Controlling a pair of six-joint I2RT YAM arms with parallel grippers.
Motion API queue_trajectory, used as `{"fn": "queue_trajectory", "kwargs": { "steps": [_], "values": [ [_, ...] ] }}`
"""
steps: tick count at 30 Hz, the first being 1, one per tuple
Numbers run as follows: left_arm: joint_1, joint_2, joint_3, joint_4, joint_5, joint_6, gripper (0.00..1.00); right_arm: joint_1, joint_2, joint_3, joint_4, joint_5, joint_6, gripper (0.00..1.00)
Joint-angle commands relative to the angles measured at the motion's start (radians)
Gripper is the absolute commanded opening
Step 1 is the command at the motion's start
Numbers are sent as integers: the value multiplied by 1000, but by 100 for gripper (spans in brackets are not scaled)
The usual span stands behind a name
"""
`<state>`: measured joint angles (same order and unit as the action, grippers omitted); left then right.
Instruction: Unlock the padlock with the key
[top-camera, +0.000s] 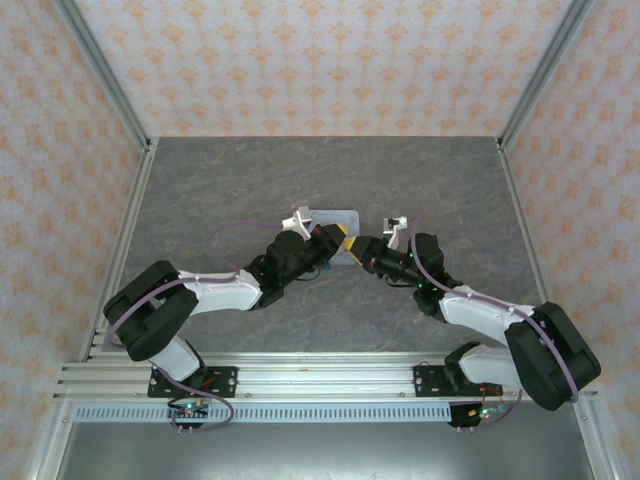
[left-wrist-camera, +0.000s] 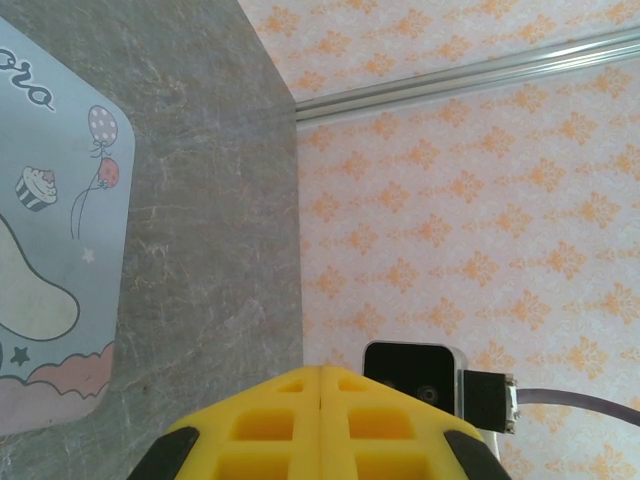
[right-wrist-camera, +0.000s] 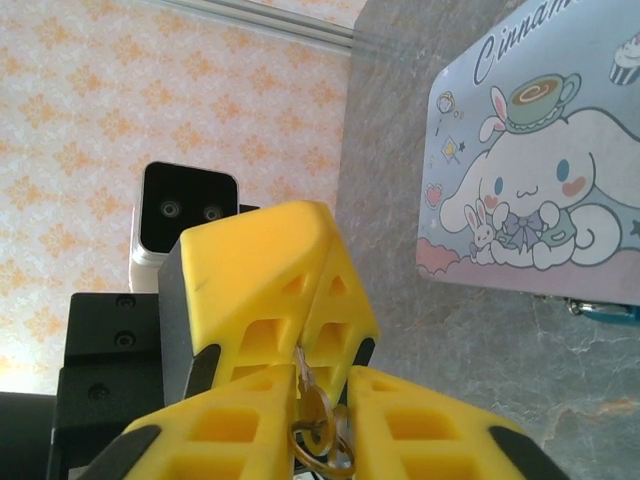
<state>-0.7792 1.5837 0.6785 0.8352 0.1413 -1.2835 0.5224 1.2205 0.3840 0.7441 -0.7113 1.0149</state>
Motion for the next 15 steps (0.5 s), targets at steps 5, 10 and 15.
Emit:
{"fn": "queue_trajectory", "kwargs": {
  "steps": [5,10,15],
  "values": [
    [-9,17,33,33,3,-11,0,-2,-20,12,24,-12,-26,0],
    [9,-88,39,-175,-7,-22,23,-2,-101,33,-207,33,-163,0],
    [42,-242,148,-670,-18,40,56,0,-185,97,-517,100,-394,0]
  ]
}}
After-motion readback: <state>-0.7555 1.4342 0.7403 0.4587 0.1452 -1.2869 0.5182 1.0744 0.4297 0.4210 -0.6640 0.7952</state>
